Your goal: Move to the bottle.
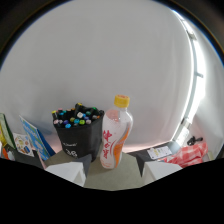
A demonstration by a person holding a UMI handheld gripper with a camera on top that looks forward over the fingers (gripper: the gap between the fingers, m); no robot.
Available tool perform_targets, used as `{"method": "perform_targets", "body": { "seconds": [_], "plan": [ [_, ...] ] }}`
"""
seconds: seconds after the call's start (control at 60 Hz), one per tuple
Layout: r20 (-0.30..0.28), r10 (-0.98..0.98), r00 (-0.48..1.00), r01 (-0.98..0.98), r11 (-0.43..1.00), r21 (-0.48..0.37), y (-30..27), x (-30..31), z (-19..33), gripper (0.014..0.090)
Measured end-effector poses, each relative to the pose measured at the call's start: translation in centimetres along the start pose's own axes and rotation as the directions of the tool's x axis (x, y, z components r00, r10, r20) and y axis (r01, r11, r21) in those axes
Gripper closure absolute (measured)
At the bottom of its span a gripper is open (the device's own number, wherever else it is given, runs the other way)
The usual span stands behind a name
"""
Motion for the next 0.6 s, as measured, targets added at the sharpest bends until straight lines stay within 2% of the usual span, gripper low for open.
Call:
{"method": "perform_targets", "body": {
  "seconds": [0.233, 0.6],
  "plan": [
    [0.019, -0.004, 1.000, 0.004, 1.000, -0.014, 0.56, 0.02, 0.63, 0.0189],
    [0.005, -0.010, 1.000, 0.010, 1.000, -0.005, 0.20, 0.67, 0.62, 0.0191]
  ]
}}
